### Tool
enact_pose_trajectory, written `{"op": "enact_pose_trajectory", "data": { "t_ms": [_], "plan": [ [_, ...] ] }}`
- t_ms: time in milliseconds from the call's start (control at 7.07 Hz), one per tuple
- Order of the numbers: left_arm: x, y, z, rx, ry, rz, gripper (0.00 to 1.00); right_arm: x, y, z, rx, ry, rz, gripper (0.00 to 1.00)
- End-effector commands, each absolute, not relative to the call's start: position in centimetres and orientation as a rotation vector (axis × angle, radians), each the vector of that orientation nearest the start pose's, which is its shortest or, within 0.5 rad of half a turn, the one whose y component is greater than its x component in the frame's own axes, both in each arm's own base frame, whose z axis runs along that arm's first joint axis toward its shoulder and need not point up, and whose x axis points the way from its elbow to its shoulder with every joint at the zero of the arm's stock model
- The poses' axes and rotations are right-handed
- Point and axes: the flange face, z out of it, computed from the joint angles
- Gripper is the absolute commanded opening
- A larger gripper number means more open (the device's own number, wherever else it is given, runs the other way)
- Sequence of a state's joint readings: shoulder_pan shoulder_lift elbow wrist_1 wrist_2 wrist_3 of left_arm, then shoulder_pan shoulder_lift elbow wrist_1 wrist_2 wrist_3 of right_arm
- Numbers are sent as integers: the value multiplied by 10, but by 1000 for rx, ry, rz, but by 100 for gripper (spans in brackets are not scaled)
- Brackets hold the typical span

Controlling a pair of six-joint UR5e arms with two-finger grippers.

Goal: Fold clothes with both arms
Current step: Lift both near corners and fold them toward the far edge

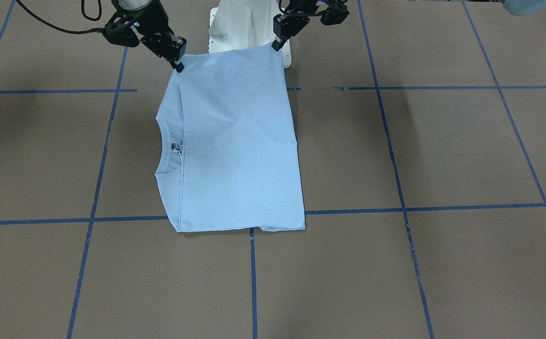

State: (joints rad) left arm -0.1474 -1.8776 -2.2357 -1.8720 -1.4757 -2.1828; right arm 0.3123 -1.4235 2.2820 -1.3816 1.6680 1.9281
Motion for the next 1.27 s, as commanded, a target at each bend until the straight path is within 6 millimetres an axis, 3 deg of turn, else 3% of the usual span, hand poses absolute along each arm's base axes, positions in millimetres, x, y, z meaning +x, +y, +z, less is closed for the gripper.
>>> {"op": "enact_pose_trajectory", "data": {
  "t_ms": [0,141,424,565,707,848,1131],
  "plan": [
    [459,-278,175,-29,1271,-690,0,-403,-321,233,-53,-1077,637,0],
    [471,-312,180,49,1241,-682,0,-411,-368,229,-28,-1063,624,0],
    [474,-367,193,152,1189,-692,0,-413,-451,253,26,-983,597,0],
    [488,-388,199,180,1189,-691,0,-432,-484,257,18,-947,616,0],
    [496,-405,212,212,1193,-680,0,-445,-503,258,16,-926,630,0],
    [499,-420,220,236,1184,-678,0,-445,-513,264,21,-918,638,0],
    [490,-442,218,307,1160,-644,0,-455,-523,272,28,-934,637,0]
  ]
}}
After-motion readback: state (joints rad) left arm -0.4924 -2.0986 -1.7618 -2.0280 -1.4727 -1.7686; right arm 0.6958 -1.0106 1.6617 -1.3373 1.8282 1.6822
